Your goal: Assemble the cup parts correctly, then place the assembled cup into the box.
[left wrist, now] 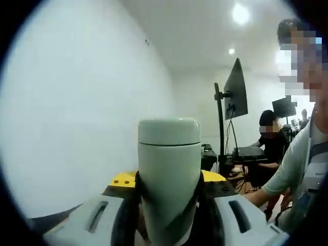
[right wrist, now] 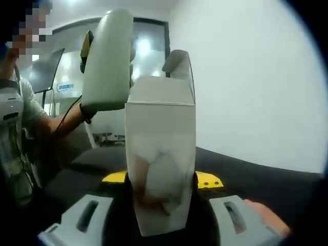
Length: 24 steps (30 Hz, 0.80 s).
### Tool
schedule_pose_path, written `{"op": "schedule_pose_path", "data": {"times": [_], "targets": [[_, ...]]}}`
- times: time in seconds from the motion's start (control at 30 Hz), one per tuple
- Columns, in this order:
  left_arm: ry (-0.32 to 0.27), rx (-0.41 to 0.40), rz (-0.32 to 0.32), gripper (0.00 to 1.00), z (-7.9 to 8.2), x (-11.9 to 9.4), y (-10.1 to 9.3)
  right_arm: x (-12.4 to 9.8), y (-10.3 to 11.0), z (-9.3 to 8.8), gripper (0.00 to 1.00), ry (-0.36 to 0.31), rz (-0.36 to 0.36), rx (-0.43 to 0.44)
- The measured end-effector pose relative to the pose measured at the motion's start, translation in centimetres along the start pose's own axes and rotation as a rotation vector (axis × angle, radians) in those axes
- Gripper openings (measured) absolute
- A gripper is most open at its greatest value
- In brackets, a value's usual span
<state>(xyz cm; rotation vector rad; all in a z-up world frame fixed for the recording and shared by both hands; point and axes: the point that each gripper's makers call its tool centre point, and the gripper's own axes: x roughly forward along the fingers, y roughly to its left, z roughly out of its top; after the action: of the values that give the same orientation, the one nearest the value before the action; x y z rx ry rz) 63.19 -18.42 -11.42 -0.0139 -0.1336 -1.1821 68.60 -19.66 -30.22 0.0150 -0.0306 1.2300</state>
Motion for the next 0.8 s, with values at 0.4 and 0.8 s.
{"op": "schedule_pose_path", "data": {"times": [0.4, 0.8], "targets": [[0.004, 0.033, 0.041, 0.39, 0.3, 1.5, 1.1, 0.3, 0.6, 0.1, 0.45, 0.006, -0.002, -0.016], [-0.002, 0.065, 0.086, 0.40, -0.4, 3.1, 4.5, 0.2, 1.1, 0.0, 0.45, 0.000, -0.012, -0.015]]}}
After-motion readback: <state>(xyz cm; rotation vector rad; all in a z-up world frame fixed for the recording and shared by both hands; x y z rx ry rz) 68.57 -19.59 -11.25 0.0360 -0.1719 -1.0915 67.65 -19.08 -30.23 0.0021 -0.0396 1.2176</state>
